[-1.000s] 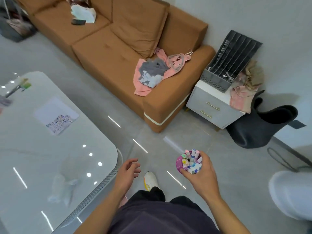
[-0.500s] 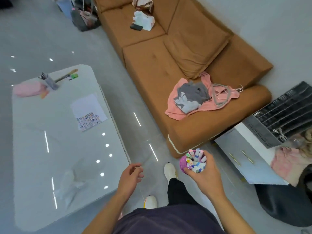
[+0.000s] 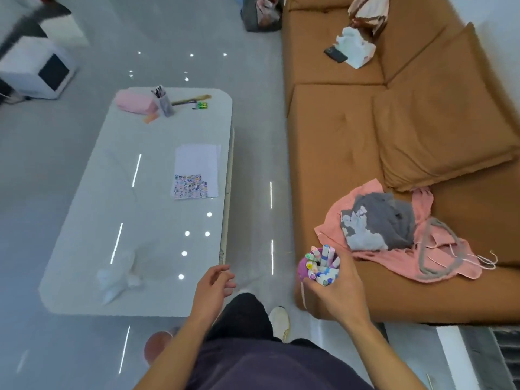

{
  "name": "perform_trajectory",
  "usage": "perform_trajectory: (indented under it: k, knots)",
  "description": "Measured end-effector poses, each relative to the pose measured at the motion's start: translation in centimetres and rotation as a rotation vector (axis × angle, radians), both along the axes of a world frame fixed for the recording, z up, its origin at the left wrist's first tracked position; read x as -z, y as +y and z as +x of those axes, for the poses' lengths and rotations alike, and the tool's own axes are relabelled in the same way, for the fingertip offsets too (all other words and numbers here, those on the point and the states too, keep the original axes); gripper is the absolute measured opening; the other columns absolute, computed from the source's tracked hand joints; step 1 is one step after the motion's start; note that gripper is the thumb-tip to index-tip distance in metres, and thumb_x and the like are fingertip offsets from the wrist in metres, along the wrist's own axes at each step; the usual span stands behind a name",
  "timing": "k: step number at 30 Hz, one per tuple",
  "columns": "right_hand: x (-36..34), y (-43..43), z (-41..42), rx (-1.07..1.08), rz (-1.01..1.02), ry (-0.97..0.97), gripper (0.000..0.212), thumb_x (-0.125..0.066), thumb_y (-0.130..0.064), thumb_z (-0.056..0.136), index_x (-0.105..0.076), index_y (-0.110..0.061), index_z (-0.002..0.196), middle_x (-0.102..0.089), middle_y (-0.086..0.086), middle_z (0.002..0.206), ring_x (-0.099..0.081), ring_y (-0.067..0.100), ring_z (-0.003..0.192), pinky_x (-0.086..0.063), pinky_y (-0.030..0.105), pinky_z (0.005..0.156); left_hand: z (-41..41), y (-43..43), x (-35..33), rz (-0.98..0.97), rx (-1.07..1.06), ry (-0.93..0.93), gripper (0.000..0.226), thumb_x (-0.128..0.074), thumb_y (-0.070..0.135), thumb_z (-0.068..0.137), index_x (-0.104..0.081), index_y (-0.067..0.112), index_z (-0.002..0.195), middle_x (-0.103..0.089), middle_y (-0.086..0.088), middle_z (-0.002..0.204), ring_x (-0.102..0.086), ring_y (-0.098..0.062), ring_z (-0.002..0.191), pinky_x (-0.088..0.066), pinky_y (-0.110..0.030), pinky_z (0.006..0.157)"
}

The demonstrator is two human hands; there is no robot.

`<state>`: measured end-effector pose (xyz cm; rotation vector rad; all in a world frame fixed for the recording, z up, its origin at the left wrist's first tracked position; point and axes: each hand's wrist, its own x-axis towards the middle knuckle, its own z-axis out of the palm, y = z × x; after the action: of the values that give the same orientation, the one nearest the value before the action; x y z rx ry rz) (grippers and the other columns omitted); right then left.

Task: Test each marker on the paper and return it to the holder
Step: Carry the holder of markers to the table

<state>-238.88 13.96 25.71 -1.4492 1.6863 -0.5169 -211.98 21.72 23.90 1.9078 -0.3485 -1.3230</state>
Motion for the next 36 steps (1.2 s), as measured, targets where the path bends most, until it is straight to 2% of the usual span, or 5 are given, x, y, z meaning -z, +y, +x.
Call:
perform_trajectory:
  k: [10, 14, 18, 24, 36]
  knots:
    - [1.6, -14.0, 8.2, -0.209, 0.022, -0.012, 0.067, -0.092, -0.032, 0.069, -0.054, -0.036, 0.124, -0.067, -0.018, 0.108, -0.066, -0.007, 0.095, -0.053, 0.012, 0.077, 7.0, -8.9, 1.3, 0.027, -0.145, -0.056, 0.019, -0.057, 0.018, 0.096, -0.066, 0.019, 0.114, -0.072, -0.006, 0.102, -0.071, -0.021, 0.093, -0.058, -0.037, 0.088]
    - [2.0, -18.8, 12.4, -0.319, 0.057, -0.021, 0.071, -0.092, -0.027, 0.071, -0.05, -0.039, 0.127, -0.061, -0.021, 0.116, -0.066, -0.005, 0.101, -0.057, 0.023, 0.085, 9.6, -12.9, 1.9, 0.05, -0.18, -0.06, 0.019, -0.056, 0.02, 0.098, -0.066, 0.02, 0.114, -0.071, -0.004, 0.105, -0.07, -0.019, 0.094, -0.058, -0.037, 0.089]
    - [1.7, -23.2, 16.2, -0.419, 0.023, 0.028, 0.074, -0.093, -0.021, 0.068, -0.048, -0.039, 0.124, -0.055, -0.029, 0.111, -0.057, -0.01, 0.103, -0.045, 0.006, 0.076, 11.3, -16.5, 1.7, 0.036, -0.221, -0.04, 0.018, -0.058, 0.02, 0.096, -0.067, 0.023, 0.111, -0.072, -0.003, 0.102, -0.072, -0.018, 0.092, -0.058, -0.037, 0.089]
    - [1.1, -29.5, 20.5, -0.539, 0.03, 0.035, 0.073, -0.092, -0.032, 0.068, -0.046, -0.046, 0.123, -0.054, -0.028, 0.111, -0.061, -0.002, 0.101, -0.05, 0.018, 0.075, 12.6, -20.2, 1.4, 0.047, -0.324, -0.016, 0.018, -0.059, 0.02, 0.095, -0.068, 0.025, 0.11, -0.073, -0.003, 0.101, -0.072, -0.018, 0.09, -0.059, -0.037, 0.087]
    - [1.5, -44.9, 27.8, -0.992, 0.108, 0.02, 0.069, -0.091, -0.026, 0.073, -0.047, -0.043, 0.123, -0.055, -0.028, 0.112, -0.06, -0.013, 0.1, -0.047, 0.007, 0.073, 10.9, -28.9, 1.4, 0.074, -0.84, 0.014, 0.019, -0.059, 0.015, 0.094, -0.068, 0.018, 0.11, -0.071, -0.01, 0.1, -0.071, -0.024, 0.088, -0.059, -0.038, 0.085]
